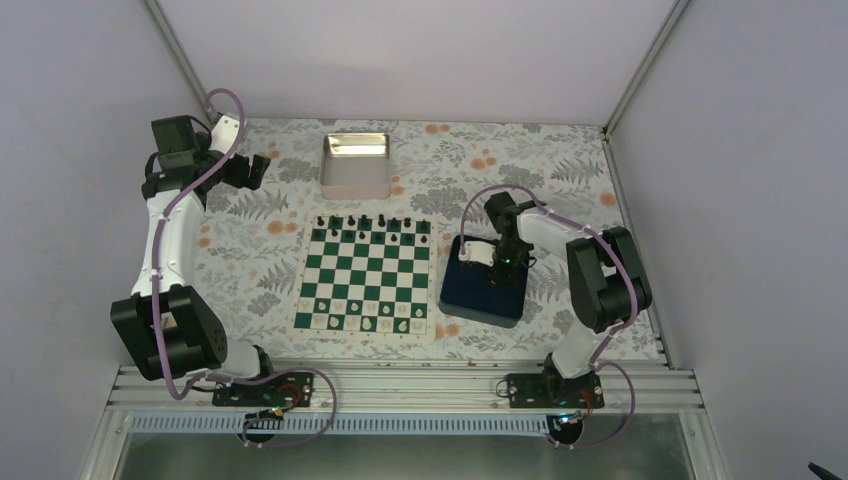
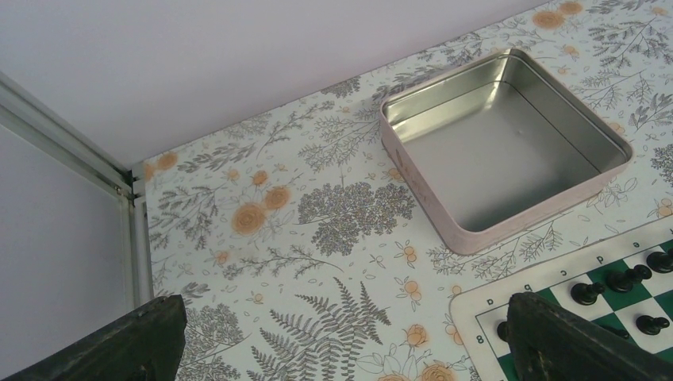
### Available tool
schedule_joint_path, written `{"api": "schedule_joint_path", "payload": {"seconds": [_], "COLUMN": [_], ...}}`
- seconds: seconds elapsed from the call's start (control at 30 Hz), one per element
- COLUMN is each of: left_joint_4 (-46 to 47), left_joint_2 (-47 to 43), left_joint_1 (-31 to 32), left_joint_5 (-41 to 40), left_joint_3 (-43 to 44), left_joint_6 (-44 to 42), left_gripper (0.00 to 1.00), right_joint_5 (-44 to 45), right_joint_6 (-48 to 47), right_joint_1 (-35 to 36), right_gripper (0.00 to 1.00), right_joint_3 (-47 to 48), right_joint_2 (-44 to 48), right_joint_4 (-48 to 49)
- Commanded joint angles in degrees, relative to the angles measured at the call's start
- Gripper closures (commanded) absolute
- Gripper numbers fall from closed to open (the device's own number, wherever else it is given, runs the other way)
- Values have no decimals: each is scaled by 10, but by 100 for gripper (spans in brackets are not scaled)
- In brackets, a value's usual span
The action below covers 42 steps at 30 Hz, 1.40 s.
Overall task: Set up the chess pieces on the board
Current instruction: Adjust the chess piece in the storage box.
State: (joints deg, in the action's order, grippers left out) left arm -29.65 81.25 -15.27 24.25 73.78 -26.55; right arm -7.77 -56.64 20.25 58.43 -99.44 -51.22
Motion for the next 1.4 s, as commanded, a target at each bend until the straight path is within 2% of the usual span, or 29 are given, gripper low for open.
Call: {"api": "schedule_joint_path", "payload": {"seconds": [0.0, 0.27, 0.53, 0.8, 1.0, 1.23, 1.37], "left_joint_4": [-1, -3, -2, -1, -2, -1, -1], "left_joint_2": [-6, -5, -7, -7, -6, -12, -10], "left_joint_1": [-4, -4, -4, -3, -4, -4, -3], "left_joint_5": [17, 18, 20, 22, 25, 28, 31], "left_joint_3": [-4, -3, -6, -4, -3, -5, -5], "left_joint_6": [-10, -11, -12, -12, -10, -10, -9], "left_gripper": [0, 0, 0, 0, 0, 0, 0], "right_joint_5": [2, 12, 20, -101, -160, -205, -240], "right_joint_6": [14, 11, 25, 17, 28, 72, 102], "right_joint_1": [9, 14, 21, 10, 6, -16, -26], "right_gripper": [73, 75, 84, 91, 91, 91, 90], "right_joint_3": [-12, -3, -16, -37, -64, -139, -186], "right_joint_2": [-15, -19, -39, 24, 101, 180, 193], "right_joint_4": [29, 33, 58, 118, 177, 294, 363]}}
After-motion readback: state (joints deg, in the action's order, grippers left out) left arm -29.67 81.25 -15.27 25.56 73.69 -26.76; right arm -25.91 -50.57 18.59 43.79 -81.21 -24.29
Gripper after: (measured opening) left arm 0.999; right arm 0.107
